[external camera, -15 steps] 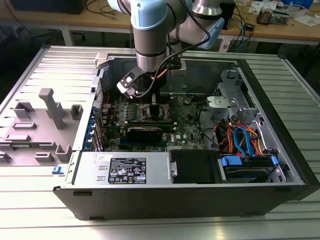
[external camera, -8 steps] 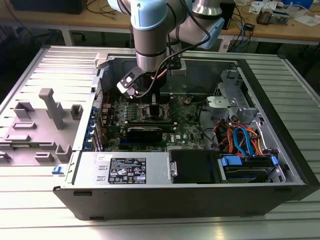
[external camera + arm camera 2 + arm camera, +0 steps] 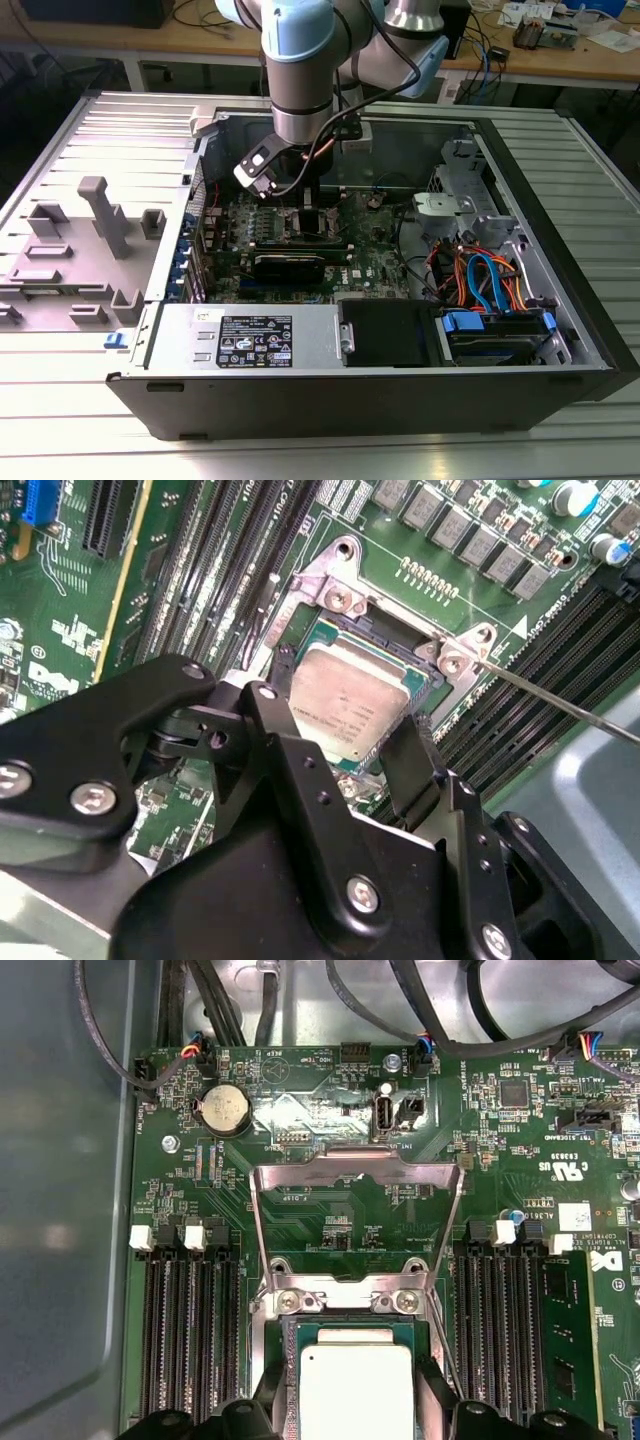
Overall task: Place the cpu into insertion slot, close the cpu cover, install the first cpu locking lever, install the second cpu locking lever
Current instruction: 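Place the cpu into insertion slot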
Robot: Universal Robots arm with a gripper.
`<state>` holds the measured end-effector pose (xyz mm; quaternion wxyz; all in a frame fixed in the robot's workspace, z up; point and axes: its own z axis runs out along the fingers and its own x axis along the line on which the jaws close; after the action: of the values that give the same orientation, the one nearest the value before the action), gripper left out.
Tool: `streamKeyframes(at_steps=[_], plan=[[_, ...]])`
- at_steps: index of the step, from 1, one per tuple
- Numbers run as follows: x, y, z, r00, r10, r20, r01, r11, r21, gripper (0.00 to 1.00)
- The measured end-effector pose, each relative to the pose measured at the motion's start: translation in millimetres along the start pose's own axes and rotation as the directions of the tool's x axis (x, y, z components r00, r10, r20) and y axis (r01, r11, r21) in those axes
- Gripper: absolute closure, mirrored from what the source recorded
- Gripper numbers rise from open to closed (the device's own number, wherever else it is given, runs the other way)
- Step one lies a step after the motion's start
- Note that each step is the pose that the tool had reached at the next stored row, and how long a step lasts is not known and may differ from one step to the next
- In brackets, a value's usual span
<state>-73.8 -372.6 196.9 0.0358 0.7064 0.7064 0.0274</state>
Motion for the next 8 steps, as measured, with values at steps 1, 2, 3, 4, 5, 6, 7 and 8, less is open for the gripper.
streamKeyframes(at_steps=[1,2,3,4,5,6,7,8], plan=[[0.3,0.0,0.0,1.0,0.0,-0.0001,0.0,1.0,-0.0001,0.38],[0.5,0.0,0.0,1.0,0.0,-0.0001,0.0,1.0,-0.0001,0.38],[1.0,0.0,0.1,1.0,0.0,-0.0002,0.0,1.0,-0.0002,0.38],[1.4,0.0,0.0,1.0,0.0,-0.0001,0.0,1.0,-0.0001,0.38],[2.0,0.0,0.0,1.0,0.0,-0.0001,0.0,1.0,-0.0001,0.38],[2.1,0.0,0.0,1.0,0.0,-0.0001,0.0,1.0,0.0,0.38],[2.1,0.0,0.0,1.0,0.0,-0.0004,0.0,1.0,-0.0001,0.38],[2.1,0.0,0.1,1.0,0.0,-0.0005,0.0,1.0,-0.0001,0.38]])
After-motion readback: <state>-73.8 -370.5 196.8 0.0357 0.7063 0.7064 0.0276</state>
